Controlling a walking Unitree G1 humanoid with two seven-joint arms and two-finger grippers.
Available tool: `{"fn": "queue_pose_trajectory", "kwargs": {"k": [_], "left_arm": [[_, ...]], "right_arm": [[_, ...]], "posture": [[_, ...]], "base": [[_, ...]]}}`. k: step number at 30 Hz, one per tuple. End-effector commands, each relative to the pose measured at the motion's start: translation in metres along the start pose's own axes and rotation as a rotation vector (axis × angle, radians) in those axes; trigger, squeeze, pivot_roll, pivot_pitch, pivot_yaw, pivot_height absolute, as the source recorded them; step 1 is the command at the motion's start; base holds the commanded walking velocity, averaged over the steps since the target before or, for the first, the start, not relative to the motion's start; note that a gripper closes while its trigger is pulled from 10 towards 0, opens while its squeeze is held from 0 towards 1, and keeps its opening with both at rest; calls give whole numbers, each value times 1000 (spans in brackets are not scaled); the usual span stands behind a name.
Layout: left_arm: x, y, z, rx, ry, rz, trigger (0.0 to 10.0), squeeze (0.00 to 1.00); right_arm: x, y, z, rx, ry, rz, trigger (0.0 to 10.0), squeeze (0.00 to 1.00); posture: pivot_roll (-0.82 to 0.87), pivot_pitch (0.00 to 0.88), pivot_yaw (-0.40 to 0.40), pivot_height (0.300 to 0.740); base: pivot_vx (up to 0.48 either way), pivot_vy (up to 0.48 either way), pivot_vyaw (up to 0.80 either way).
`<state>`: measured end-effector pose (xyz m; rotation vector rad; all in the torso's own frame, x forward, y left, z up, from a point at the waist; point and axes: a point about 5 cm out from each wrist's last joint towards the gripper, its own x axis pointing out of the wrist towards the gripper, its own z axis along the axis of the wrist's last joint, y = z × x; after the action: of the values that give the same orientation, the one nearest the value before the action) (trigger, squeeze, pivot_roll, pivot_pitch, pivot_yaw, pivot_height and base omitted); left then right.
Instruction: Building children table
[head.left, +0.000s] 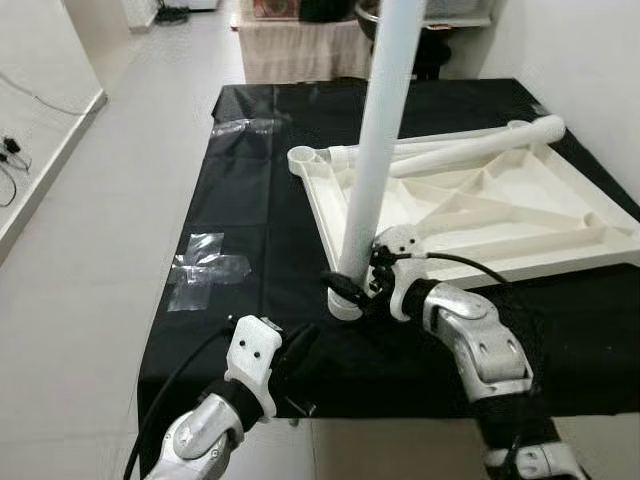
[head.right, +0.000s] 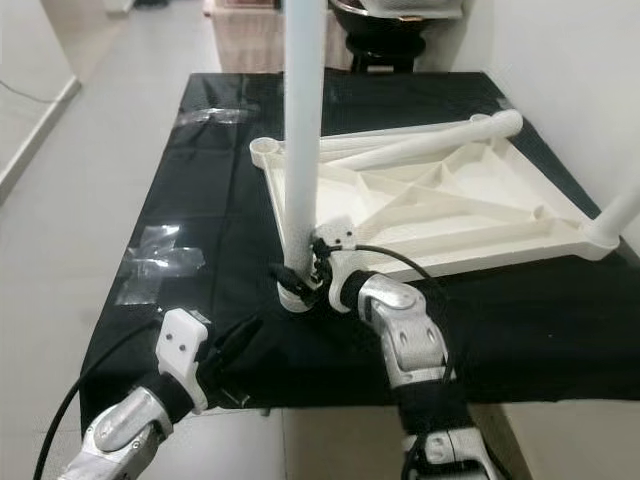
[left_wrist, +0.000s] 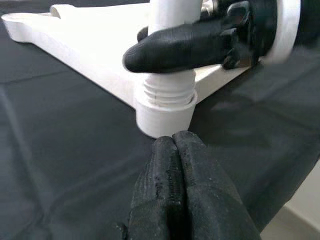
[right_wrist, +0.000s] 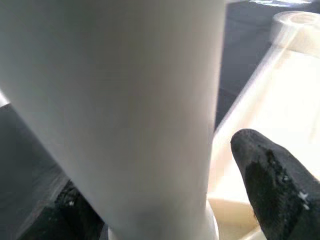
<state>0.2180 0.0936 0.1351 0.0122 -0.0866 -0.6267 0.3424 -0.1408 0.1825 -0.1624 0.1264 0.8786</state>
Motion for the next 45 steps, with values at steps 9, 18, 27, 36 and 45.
{"fn": "queue_pose_trajectory", "kwargs": {"k": [9,18,27,36,45], "left_arm": [[-14,-4,7,23,8,42,10000,0],[-16,-5,6,-1,-2,68,10000,0],[-18,-4,8,-22,-2,72,10000,0],[-22,-1,10,-37,-1,57,10000,0],[-19,-1,8,-46,-3,49,10000,0]], "right_arm": [[-3,2,7,-41,-22,298,10000,0],[-8,-9,8,33,-62,379,0,0],[-26,-8,-19,66,-37,36,0,0],[-26,48,-53,63,121,-485,0,0],[-12,28,-32,129,-12,-306,10000,0]], "posture": [[107,112,-23,740],[89,120,-20,740],[63,158,-16,740],[26,176,30,740],[34,164,20,740]], "base": [[0,0,0],[0,0,0],[0,0,0],[0,0,0],[0,0,0]]}}
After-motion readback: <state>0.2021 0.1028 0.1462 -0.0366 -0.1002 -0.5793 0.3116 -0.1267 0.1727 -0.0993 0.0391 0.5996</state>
